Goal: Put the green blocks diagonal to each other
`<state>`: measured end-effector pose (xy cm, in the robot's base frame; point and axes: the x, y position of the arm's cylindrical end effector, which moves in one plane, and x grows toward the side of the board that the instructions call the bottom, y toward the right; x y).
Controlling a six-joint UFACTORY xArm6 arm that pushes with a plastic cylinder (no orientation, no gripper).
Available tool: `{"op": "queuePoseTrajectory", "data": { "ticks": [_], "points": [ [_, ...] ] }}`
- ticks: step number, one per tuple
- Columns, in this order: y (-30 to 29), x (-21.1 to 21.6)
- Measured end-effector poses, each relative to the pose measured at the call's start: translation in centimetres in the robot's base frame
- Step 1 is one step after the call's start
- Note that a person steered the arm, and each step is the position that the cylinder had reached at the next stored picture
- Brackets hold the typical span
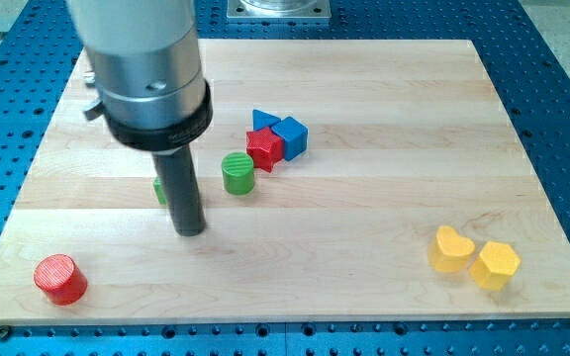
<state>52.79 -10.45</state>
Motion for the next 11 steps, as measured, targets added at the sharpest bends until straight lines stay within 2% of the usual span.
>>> {"op": "queuePoseTrajectory", "data": {
  "ticks": [1,3,4,5,6,7,8,9,10,11],
  "points": [
    [0.2,-4.8],
    [4.7,-4.6],
    [-3.0,-0.4],
    [-7.4,-0.8],
    [-8.7,-4.2],
    [-1.7,-6.5],
    [-1.8,-4.5],
    [0.3,-6.2],
    [-0.5,-7.2],
    [-6.3,-1.3]
  ]
}}
